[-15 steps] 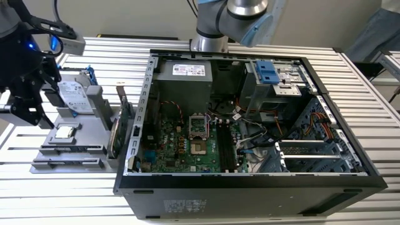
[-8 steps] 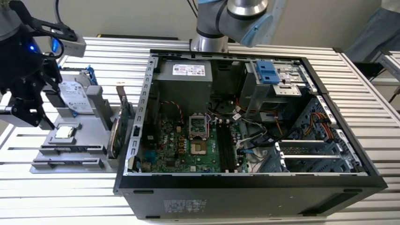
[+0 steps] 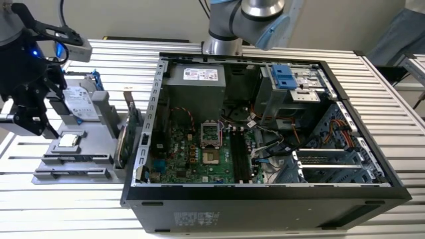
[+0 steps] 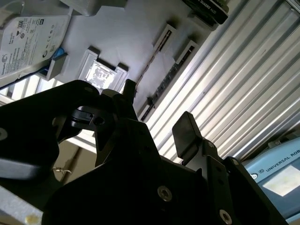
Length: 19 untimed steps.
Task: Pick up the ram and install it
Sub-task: 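Pick up the ram and move it above insertion slot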
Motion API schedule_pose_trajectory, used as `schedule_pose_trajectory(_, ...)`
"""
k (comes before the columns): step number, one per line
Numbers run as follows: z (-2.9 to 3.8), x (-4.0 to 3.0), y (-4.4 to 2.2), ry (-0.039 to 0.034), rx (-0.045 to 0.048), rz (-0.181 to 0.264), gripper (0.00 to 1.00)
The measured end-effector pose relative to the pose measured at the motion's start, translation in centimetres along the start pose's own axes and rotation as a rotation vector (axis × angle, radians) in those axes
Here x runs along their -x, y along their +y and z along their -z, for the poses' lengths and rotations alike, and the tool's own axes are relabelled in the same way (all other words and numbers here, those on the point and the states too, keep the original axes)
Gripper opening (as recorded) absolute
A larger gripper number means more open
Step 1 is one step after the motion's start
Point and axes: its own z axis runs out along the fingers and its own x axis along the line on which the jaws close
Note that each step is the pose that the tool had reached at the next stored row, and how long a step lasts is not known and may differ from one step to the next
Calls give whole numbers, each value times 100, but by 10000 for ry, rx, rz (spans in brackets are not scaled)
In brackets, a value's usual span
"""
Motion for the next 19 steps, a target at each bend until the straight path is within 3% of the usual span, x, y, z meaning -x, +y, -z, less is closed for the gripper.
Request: schedule_pose_trajectory(19,-94,-1,-2,9,-1,-35,100)
